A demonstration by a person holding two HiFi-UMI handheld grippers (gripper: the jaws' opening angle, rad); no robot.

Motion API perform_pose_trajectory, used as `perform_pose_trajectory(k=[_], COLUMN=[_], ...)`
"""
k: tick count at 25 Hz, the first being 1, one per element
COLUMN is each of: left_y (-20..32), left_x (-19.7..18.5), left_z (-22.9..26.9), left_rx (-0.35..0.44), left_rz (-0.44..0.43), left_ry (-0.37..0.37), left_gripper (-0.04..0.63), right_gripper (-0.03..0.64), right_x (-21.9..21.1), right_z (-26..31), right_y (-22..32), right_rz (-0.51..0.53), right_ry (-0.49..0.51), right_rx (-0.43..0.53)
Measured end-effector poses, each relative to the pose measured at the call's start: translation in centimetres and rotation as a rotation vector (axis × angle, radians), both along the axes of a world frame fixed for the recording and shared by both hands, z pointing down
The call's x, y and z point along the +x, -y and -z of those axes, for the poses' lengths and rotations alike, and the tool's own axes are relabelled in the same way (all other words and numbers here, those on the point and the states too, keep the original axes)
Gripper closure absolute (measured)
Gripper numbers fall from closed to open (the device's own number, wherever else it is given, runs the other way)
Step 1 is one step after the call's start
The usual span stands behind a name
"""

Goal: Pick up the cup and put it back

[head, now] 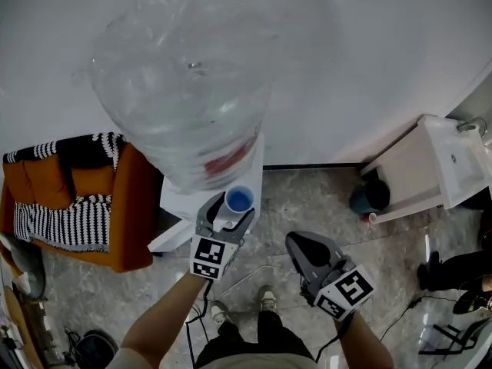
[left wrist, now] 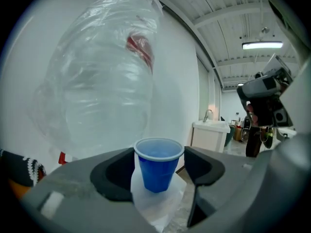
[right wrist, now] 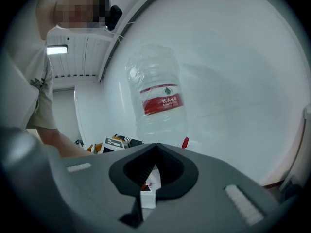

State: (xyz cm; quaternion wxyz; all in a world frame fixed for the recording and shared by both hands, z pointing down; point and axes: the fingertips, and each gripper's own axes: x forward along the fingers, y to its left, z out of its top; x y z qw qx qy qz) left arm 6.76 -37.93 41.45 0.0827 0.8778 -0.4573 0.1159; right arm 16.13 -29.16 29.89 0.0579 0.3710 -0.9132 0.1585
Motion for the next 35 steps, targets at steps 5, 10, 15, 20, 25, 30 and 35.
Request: perform_pose_trajectory(k=[5,10,15,20,25,30,35], left_y=[-0.2,-0.2,-0.5,-2.0,-3.9,-6.3,-8.5], left_x=[0.1,0.1,-0.8,-1.0,-1.9,-3.0,-4.3], left_z=[-0.9,-1.5,-0.4,1.0,5.1,11.4,17.6], left_rx=[0.005,-0.024,-0.037,-0.066,-0.014,0.083,0.173], left_rz=[0.004,0.031,0.087,0.057,0.051,0.046,0.052], left_ry=[0.019,0.017,-0.054,-0.04,-0.01,0.005,0.002], left_gripper=[0.264,0.262,0.238,0.236,0.236,0.281,0.32], right_gripper=[0.614,0.614,0.614,0.614,0.614,0.614,0.614], right_x=[0.1,0.2,0.4,0.3,0.1,-0.4,-1.0], right_z=[-0.6,-0.8,-0.5,1.0,4.4,8.9,14.0], right_y=[-0.4,-0.7,-0.9,-1.1,-1.3,-2.4,-4.1], right_rz=[0.012,0.02,0.019,0.015,0.0,0.001,0.011], right_ry=[-0.011,-0.012,-0.017,-0.019,0.008,0.045,0.063], right_rx=[-0.017,-0.022,-0.021,0.003,0.061,0.115,0.206])
